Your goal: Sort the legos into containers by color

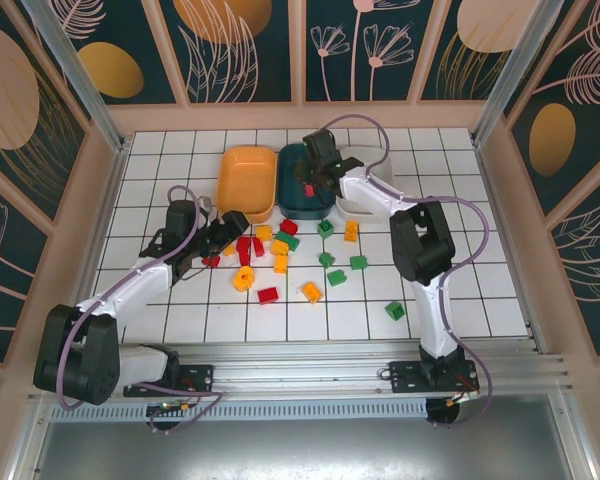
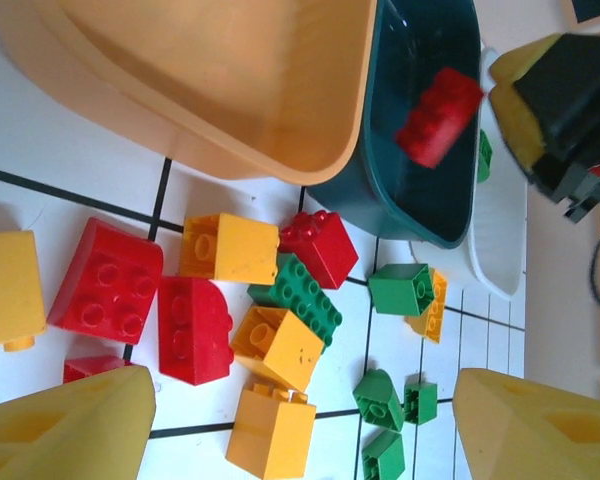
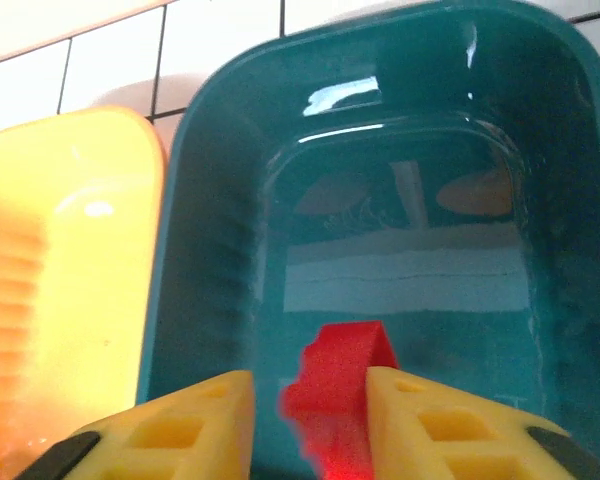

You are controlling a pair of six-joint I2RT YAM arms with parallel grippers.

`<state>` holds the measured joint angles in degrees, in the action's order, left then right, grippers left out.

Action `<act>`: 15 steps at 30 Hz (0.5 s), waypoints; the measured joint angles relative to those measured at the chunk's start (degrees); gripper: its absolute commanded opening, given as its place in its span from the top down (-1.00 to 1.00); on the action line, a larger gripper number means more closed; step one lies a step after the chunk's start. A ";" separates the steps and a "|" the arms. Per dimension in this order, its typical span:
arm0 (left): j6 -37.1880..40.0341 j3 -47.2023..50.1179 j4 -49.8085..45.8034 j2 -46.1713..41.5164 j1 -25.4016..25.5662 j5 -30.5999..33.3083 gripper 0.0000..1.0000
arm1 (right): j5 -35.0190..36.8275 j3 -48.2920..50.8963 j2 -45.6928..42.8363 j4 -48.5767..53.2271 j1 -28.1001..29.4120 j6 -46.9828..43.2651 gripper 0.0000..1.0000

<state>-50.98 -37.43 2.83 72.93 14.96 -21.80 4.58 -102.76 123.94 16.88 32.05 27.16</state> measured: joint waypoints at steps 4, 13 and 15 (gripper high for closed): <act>1.73 0.02 -3.52 -1.40 0.39 1.31 -0.48 | -0.24 -1.97 -0.02 0.63 -0.09 -0.37 0.16; 5.66 0.09 -14.36 -2.93 10.75 12.96 -0.44 | -1.25 16.72 -14.45 -2.86 0.76 0.04 0.09; 6.25 0.37 -16.55 -2.93 13.53 15.93 -0.45 | -1.57 23.67 -20.96 -4.90 1.53 0.39 0.07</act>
<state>-44.73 -37.06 -13.72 70.00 28.49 -5.87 3.01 -79.09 102.98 11.99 33.58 27.55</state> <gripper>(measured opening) 0.722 0.454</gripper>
